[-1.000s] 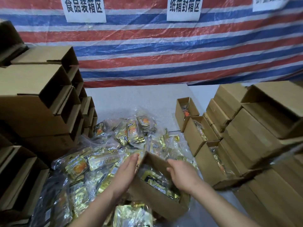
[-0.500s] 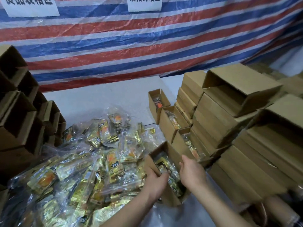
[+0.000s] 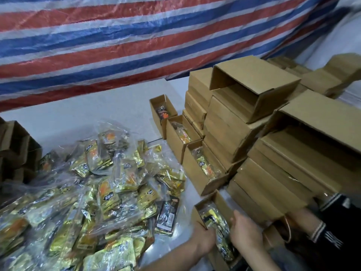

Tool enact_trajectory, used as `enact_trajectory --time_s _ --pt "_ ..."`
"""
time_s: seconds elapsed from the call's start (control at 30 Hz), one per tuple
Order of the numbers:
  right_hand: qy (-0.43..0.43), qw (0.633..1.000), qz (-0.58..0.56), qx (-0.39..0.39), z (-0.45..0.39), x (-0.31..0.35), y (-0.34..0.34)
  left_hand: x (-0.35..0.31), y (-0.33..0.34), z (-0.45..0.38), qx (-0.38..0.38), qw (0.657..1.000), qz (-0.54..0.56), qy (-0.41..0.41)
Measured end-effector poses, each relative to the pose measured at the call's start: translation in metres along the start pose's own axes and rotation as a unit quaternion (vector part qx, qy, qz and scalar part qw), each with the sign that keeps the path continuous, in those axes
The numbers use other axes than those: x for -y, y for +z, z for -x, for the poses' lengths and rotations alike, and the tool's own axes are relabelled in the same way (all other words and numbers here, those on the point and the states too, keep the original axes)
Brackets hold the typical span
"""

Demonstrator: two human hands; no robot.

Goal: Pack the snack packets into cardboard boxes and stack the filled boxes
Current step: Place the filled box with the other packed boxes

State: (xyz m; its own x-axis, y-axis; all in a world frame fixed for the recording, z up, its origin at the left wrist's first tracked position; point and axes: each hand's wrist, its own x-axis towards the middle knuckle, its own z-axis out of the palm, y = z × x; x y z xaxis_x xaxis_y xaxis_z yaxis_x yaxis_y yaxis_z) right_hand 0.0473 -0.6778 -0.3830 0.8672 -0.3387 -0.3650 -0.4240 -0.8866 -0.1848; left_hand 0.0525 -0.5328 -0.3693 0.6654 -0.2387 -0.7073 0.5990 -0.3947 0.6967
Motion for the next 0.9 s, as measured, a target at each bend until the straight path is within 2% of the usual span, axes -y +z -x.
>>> enact_trajectory --time_s 0.17,0.37,0.67,0.77,0.9 --pt "0.050 0.999 -0.010 0.000 -0.021 -0.017 -0.003 -0.012 0.020 -0.037 0.019 0.999 -0.010 -0.049" --pt "0.059 0.998 -0.028 -0.011 -0.051 -0.014 -0.018 -0.032 0.025 -0.060 0.050 0.998 0.034 -0.024" --pt "0.076 0.997 -0.010 -0.009 -0.064 -0.008 -0.022 -0.031 0.021 -0.080 0.084 0.990 0.091 -0.063" --pt "0.060 0.996 -0.022 -0.057 -0.062 -0.005 -0.027 -0.028 0.019 -0.082 0.101 0.987 0.099 -0.070" --pt "-0.030 0.985 -0.049 -0.162 -0.054 0.014 -0.039 -0.022 0.005 -0.077 0.116 0.987 0.097 -0.057"
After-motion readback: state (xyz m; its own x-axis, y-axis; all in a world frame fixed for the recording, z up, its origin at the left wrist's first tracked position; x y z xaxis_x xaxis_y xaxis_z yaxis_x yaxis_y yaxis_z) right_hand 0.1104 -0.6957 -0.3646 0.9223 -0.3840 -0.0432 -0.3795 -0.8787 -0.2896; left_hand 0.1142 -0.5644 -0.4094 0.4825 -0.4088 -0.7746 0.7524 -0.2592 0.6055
